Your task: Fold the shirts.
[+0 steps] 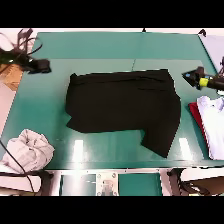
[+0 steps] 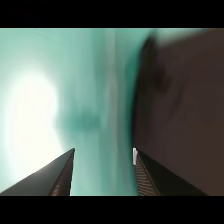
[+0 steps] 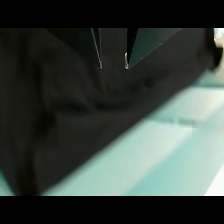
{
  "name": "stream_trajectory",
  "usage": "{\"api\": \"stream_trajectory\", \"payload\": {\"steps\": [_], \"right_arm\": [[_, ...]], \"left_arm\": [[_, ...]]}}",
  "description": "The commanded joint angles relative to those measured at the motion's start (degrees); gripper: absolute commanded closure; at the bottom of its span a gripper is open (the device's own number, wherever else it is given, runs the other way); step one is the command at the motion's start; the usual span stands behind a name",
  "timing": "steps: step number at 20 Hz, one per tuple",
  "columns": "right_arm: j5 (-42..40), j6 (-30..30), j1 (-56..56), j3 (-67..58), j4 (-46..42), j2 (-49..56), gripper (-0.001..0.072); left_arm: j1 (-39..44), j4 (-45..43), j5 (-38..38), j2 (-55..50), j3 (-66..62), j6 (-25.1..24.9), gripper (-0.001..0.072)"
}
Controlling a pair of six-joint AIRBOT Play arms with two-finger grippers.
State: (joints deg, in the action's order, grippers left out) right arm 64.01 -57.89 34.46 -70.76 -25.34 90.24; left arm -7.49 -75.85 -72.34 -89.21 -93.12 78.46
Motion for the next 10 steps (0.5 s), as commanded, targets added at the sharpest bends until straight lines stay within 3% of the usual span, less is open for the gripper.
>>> {"api": "stream_trajectory", "payload": {"steps": [1,4,10], "right_arm": [[5.03,1.62,6.73,6.45,-6.32,-4.85,0.0523],[4.87,3.89,11.58,12.39,-6.40,-7.80,0.0523],[4.87,5.68,13.90,15.26,-6.40,-7.96,0.0523]], "left_arm": [[-5.66,5.99,-16.02,0.59,6.73,-5.97,0.0264],[-6.19,13.66,-15.39,0.57,21.70,-10.82,0.0264],[-6.19,23.39,-4.09,0.50,41.62,-16.76,0.0282]]}}
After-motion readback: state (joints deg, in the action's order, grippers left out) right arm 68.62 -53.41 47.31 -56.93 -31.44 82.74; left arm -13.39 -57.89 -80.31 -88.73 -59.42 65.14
